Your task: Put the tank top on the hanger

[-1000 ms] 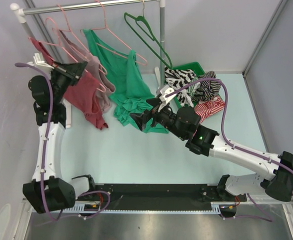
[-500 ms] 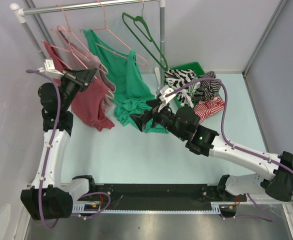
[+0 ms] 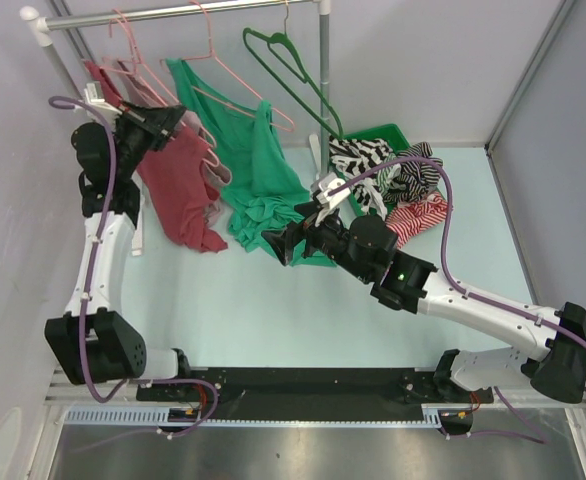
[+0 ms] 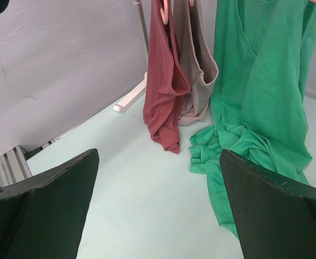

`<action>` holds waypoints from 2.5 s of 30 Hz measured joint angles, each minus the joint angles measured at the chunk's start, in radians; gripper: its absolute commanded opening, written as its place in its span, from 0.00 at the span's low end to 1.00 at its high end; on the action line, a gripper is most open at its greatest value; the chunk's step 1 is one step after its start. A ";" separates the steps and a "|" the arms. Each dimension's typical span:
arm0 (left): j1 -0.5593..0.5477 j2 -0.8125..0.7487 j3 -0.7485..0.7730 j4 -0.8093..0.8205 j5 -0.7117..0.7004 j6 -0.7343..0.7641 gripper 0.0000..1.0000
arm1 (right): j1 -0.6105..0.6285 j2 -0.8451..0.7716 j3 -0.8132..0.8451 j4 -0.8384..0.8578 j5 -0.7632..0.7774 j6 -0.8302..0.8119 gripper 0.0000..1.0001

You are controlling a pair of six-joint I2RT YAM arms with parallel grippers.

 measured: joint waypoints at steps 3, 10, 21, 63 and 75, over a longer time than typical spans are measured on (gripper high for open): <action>0.008 0.042 0.051 -0.015 -0.010 -0.001 0.00 | 0.000 0.000 0.000 -0.006 0.000 0.000 1.00; 0.015 0.154 0.212 -0.055 -0.066 -0.010 0.00 | 0.000 0.000 0.000 -0.012 0.000 0.000 1.00; 0.016 0.271 0.384 -0.146 -0.162 -0.019 0.00 | 0.000 0.000 -0.003 -0.015 0.000 0.000 1.00; 0.035 0.123 0.164 -0.077 -0.187 -0.010 0.98 | 0.000 -0.012 -0.023 -0.034 0.011 0.003 1.00; 0.049 -0.066 -0.020 -0.097 -0.283 0.050 0.99 | -0.011 -0.064 -0.041 -0.076 0.034 0.002 1.00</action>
